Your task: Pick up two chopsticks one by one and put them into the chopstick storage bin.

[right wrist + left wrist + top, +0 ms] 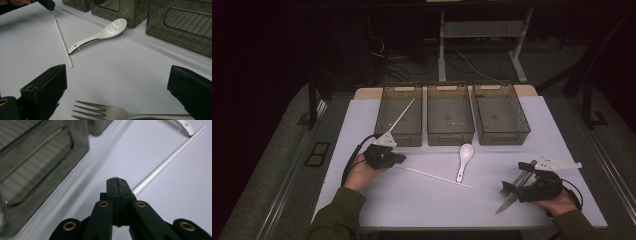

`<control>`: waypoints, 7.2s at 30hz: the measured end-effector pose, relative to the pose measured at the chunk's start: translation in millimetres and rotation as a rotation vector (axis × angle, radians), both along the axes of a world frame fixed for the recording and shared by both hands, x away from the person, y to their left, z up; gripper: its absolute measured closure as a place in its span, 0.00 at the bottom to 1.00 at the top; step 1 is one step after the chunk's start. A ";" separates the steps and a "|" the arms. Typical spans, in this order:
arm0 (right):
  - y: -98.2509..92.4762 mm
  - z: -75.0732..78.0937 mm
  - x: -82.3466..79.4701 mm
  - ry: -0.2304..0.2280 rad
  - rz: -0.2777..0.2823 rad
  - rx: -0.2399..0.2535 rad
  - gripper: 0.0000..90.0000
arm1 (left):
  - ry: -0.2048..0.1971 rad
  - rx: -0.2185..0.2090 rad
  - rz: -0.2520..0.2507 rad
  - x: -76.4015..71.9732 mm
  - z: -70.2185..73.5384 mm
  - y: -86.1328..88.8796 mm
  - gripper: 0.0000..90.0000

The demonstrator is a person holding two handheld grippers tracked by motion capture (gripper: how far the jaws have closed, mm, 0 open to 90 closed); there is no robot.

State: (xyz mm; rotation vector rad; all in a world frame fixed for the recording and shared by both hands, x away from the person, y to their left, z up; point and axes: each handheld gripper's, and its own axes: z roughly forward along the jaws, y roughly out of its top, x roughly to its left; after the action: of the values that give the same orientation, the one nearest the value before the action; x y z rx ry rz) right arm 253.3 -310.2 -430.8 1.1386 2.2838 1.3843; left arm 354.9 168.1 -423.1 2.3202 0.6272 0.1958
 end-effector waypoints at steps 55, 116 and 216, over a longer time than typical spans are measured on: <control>0.1 -0.3 0.5 0.000 0.003 -0.006 0.03 | 0.011 0.042 -0.308 -25.0 -17.1 -48.5 0.83; 0.1 -0.3 0.4 0.001 0.005 -0.006 0.03 | 0.078 0.028 -0.345 -51.8 -16.6 -66.5 0.94; 3.0 -2.1 1.1 -0.010 0.016 0.026 0.03 | -0.156 -0.169 0.307 100.8 76.5 -2.1 0.94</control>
State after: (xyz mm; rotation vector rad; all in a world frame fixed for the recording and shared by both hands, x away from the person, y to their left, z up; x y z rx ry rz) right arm 254.4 -307.2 -432.9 1.1205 2.2796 1.4266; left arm 455.6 166.0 -346.6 2.0164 0.8828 0.4446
